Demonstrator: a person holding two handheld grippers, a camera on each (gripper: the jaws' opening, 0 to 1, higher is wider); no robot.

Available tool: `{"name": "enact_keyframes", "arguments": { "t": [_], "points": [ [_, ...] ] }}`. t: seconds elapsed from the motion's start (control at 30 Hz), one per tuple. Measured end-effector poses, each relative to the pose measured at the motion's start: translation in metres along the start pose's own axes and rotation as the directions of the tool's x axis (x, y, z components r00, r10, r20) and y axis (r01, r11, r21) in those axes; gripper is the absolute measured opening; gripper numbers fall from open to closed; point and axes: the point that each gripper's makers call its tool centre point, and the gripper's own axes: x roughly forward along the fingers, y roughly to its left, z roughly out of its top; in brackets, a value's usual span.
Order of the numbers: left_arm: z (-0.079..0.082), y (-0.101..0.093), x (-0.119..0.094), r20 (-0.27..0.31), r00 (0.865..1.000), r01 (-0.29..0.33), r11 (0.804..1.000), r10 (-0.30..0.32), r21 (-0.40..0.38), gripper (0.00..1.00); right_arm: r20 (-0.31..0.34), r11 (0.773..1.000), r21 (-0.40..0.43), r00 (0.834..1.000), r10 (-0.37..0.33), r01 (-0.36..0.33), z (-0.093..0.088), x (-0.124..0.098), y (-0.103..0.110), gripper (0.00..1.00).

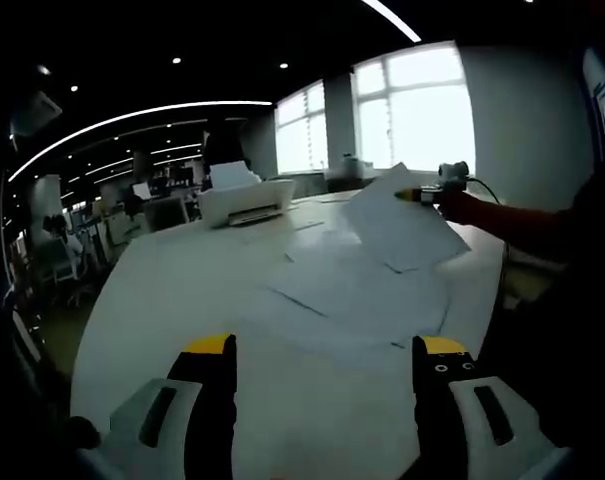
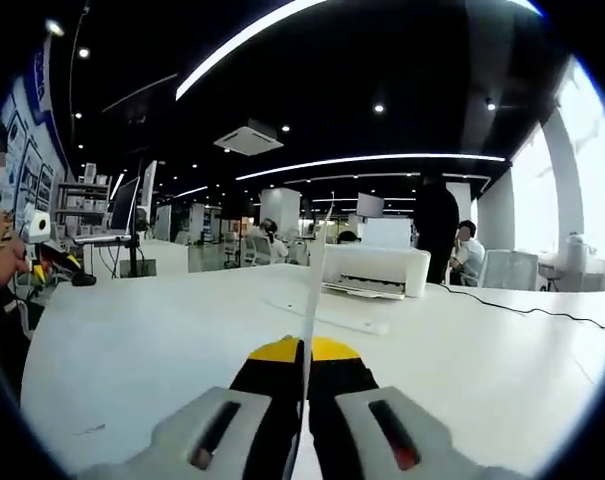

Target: Organize the stack of printing papers by aligning and flattening the scattered papers on the table

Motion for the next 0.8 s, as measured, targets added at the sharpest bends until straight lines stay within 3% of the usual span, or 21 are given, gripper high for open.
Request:
{"name": "enact_keyframes", "arguments": {
  "t": [0.43,0.67,0.8],
  "points": [
    [0.008,0.004,-0.004,0.048,0.999,-0.012,1.000,0.013,-0.017,0.72,0.034,0.995,-0.009,0.995,0.096,-0.096,0.027,-0.006,0.027,0.00],
    [0.020,0.006,-0.008,0.114,0.993,-0.016,1.000,0.019,-0.024,0.72,0.043,0.991,-0.019,0.990,0.132,-0.131,0.037,-0.010,0.040,0.00],
    [0.027,0.006,-0.009,0.149,0.989,-0.013,1.000,0.017,-0.028,0.80,0.041,0.990,-0.022,0.990,0.139,-0.138,0.039,-0.011,0.052,0.00]
  ]
}}
